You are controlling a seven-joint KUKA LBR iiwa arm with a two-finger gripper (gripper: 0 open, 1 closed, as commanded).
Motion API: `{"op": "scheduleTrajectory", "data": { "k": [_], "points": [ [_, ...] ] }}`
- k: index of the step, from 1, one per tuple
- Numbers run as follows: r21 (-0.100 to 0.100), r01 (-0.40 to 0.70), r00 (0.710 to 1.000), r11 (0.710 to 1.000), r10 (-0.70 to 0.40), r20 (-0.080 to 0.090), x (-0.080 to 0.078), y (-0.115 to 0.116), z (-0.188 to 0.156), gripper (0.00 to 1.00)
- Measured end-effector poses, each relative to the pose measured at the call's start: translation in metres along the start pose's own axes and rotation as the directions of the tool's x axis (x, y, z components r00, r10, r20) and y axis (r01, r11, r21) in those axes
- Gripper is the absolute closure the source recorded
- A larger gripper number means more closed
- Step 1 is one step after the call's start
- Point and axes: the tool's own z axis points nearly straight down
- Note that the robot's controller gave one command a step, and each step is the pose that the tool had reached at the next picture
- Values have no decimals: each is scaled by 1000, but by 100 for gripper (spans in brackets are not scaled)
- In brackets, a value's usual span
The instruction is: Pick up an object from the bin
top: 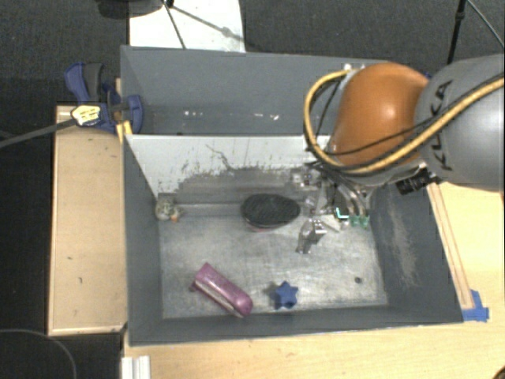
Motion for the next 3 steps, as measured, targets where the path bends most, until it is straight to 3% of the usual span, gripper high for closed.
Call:
{"op": "scheduleTrajectory", "data": {
  "k": [1, 2, 3],
  "points": [
    [2, 106, 994, 994, -106, 13, -25, 10, 125, 0],
    [1, 102, 995, 995, -103, 6, -24, 10, 123, 100],
    [4, 198, 980, 980, -198, 13, -9, -39, -46, 100]
  ]
}}
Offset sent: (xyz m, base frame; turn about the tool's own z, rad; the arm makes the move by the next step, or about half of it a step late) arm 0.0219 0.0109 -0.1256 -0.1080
